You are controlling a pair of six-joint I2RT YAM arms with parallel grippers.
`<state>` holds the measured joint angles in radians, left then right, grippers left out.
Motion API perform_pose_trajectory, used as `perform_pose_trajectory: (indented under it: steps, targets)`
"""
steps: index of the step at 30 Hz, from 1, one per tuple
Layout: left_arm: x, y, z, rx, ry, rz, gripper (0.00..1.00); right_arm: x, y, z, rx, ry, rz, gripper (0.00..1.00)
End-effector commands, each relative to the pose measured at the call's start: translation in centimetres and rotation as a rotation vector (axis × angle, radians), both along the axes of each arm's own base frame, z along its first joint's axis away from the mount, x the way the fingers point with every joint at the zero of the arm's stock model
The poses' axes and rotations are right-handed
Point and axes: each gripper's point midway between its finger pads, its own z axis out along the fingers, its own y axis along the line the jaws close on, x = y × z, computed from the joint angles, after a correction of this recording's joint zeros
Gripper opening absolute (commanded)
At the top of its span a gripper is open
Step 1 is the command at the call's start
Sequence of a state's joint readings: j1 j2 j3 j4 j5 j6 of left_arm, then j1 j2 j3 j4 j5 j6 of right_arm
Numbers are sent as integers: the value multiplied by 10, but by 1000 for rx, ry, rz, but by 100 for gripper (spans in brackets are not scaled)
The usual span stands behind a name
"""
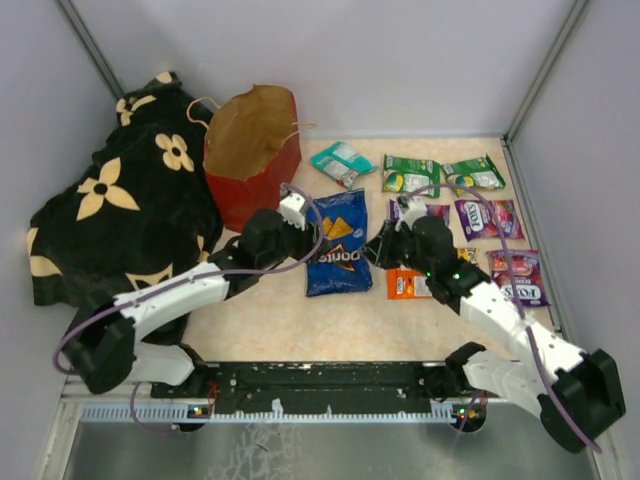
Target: Take the snacks out of the paper bag
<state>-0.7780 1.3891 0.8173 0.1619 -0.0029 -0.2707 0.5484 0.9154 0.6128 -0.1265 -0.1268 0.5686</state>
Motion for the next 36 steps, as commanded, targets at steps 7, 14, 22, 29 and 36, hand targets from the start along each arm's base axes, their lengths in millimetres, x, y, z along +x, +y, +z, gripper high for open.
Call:
perform_pose_trajectory:
  steps: [7,14,22,29,36]
  targets:
    - [-59,-27,-29,-174,189,-259,0,-4,79,-15,189,82,381,0]
    - [-52,-27,-105,-161,364,-154,0,1,65,-102,187,258,302,0]
    - [-50,-5,-137,-46,424,-53,0,-1,44,-129,149,315,229,0]
    - [-27,-14,-53,-76,254,-78,0,29,50,-44,137,125,239,0]
    - [-5,-16,-43,-85,205,-23,0,50,67,-43,173,133,263,0]
